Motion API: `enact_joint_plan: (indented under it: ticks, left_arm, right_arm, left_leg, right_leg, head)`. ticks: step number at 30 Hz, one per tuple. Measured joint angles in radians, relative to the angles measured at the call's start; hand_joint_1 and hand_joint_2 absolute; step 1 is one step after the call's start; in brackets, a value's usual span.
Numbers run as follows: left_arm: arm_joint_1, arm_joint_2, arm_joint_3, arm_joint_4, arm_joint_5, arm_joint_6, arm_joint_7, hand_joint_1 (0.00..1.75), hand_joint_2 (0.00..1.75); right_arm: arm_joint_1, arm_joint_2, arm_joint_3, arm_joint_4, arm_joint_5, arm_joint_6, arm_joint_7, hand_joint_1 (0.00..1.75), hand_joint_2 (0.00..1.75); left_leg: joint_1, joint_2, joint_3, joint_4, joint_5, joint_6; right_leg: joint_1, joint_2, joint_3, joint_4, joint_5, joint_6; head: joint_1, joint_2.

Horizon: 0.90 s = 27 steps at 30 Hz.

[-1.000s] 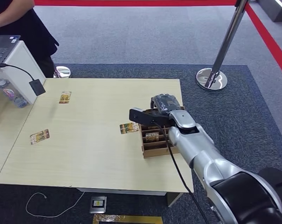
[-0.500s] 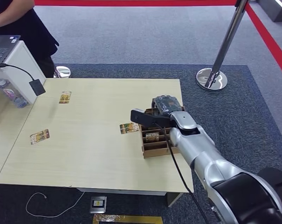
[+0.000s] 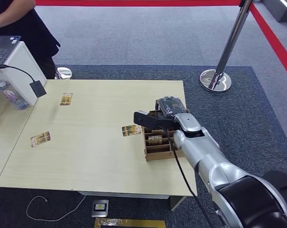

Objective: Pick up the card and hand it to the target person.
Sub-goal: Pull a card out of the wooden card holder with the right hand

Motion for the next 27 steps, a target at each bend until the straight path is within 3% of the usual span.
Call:
enact_joint_plan:
  ticks: [27]
  left_arm:
    - [0.0,0.0,-0.001,0.0,0.01,0.0,-0.003,0.0,1.75]
  right_arm:
    - [-0.012,0.019,-0.001,-0.053,-0.003,0.025,-0.054,1.75,1.75]
  left_leg:
    - [0.0,0.0,0.0,0.0,0.0,0.0]
  right_leg:
    - [0.0,0.0,0.0,0.0,0.0,0.0]
  head:
    - [0.0,0.0]
